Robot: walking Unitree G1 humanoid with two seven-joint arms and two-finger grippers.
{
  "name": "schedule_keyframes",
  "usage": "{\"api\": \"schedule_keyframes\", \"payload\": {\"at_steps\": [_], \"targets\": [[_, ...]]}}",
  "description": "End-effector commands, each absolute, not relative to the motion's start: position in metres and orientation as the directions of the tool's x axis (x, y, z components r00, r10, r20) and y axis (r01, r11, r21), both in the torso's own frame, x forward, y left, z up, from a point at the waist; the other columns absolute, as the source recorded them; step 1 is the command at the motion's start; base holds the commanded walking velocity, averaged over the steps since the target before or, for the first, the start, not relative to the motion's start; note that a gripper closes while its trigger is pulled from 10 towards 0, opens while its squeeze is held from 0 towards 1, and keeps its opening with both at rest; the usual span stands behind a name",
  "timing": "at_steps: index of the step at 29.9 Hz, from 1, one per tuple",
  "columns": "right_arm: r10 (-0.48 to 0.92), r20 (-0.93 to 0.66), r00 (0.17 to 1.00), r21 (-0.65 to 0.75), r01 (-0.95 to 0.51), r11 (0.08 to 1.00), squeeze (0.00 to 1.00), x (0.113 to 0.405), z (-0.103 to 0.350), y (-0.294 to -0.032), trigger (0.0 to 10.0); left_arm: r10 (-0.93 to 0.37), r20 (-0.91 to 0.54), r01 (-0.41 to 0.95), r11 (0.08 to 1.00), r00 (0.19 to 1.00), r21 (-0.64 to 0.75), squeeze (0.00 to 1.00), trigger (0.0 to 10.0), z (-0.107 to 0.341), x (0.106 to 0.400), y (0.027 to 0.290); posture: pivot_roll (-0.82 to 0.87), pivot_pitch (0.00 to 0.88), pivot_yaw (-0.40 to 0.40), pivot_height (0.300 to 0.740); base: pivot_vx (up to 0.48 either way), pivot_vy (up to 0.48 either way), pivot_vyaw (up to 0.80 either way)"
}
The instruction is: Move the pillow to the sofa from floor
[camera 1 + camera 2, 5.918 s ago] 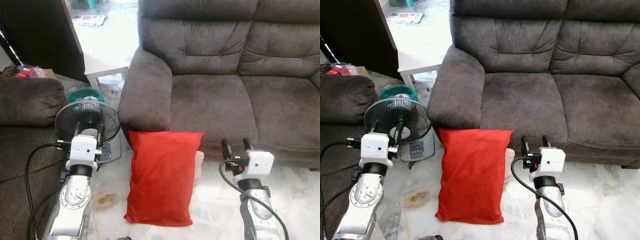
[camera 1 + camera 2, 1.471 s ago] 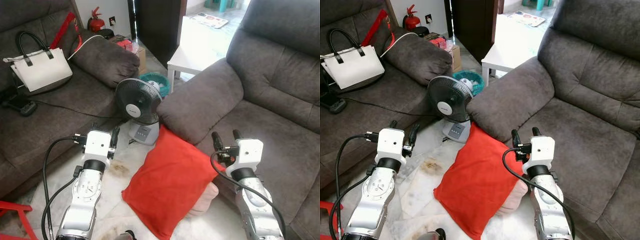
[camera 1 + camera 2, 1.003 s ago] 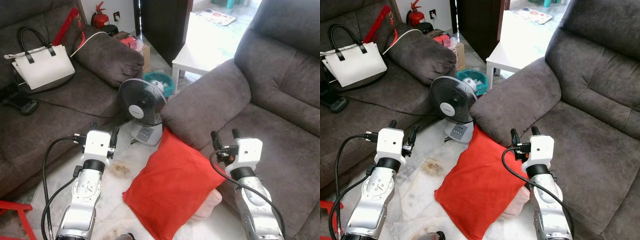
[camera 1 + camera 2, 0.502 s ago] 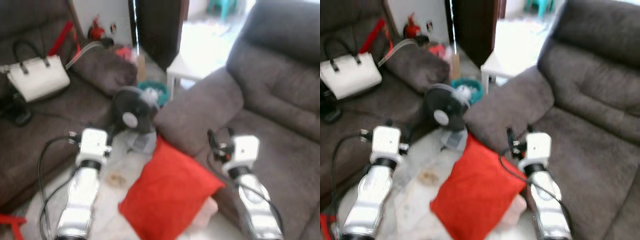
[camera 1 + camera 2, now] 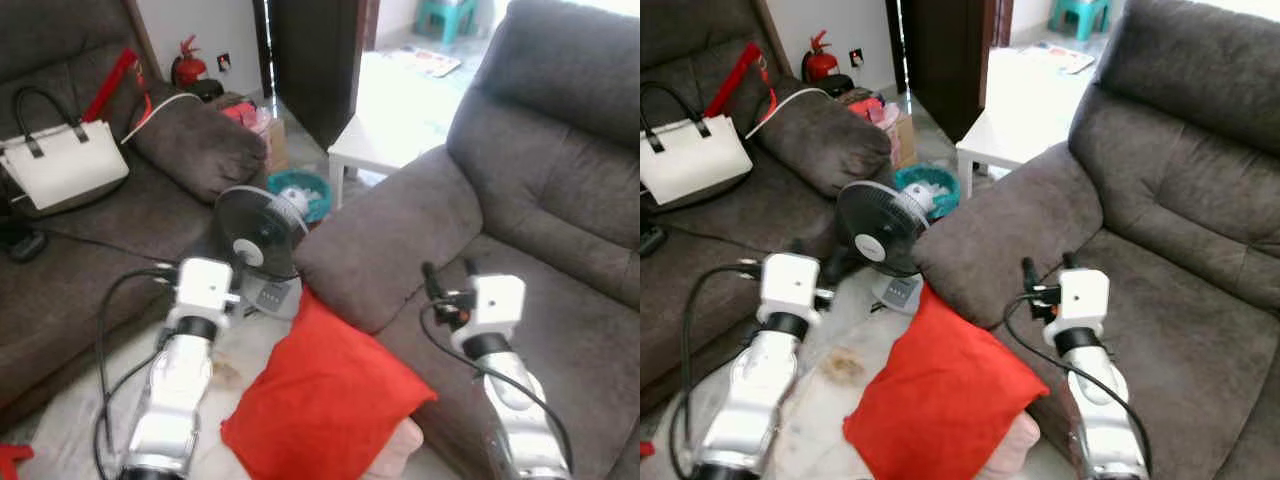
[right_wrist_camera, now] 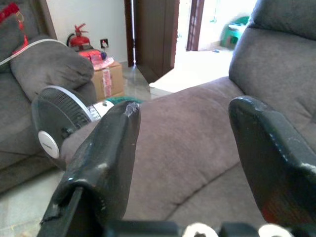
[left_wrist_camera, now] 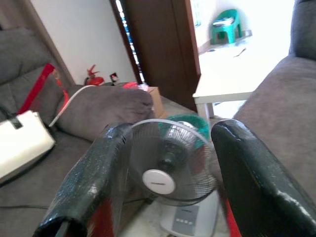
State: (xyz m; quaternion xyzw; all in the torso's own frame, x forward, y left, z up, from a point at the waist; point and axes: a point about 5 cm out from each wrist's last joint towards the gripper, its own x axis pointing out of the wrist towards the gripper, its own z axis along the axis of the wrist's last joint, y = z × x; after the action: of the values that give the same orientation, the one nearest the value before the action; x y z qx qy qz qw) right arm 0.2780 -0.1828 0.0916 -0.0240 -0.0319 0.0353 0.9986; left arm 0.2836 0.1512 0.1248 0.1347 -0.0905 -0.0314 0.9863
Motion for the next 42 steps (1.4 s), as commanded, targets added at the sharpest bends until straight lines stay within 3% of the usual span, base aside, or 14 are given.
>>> {"api": "schedule_keyframes", "payload": {"at_steps": [1, 26, 35, 42], "targets": [[0.084, 0.058, 0.995, -0.04, -0.082, 0.996, 0.0, 0.2777, 0.0902, -0.1783, 10.0, -0.068, 0.139, 0.027, 0.96, 0.988, 0.28, 0.0, 10.0, 0.119, 0.282, 0.1584, 0.14, 0.096, -0.021, 0.74, 0.0, 0.0, 0.0], [0.101, 0.054, 0.993, -0.054, -0.099, 0.994, 0.0, 0.2784, 0.0898, -0.1748, 10.0, -0.055, 0.139, 0.011, 0.954, 0.989, 0.3, 0.0, 10.0, 0.1195, 0.2829, 0.1626, 0.14, 0.1, -0.023, 0.74, 0.0, 0.0, 0.22], [0.109, 0.055, 0.992, -0.068, -0.106, 0.992, 0.0, 0.279, 0.0902, -0.1735, 10.0, -0.057, 0.143, 0.01, 0.952, 0.988, 0.306, 0.0, 10.0, 0.1202, 0.2834, 0.1626, 0.14, 0.102, -0.022, 0.74, 0.0, -0.374, 0.0], [0.118, 0.051, 0.992, -0.082, -0.114, 0.99, 0.0, 0.2788, 0.0892, -0.1725, 10.0, -0.056, 0.148, 0.008, 0.952, 0.987, 0.307, 0.0, 10.0, 0.1209, 0.2837, 0.162, 0.14, 0.103, -0.023, 0.74, 0.0, -0.439, 0.73]]}}
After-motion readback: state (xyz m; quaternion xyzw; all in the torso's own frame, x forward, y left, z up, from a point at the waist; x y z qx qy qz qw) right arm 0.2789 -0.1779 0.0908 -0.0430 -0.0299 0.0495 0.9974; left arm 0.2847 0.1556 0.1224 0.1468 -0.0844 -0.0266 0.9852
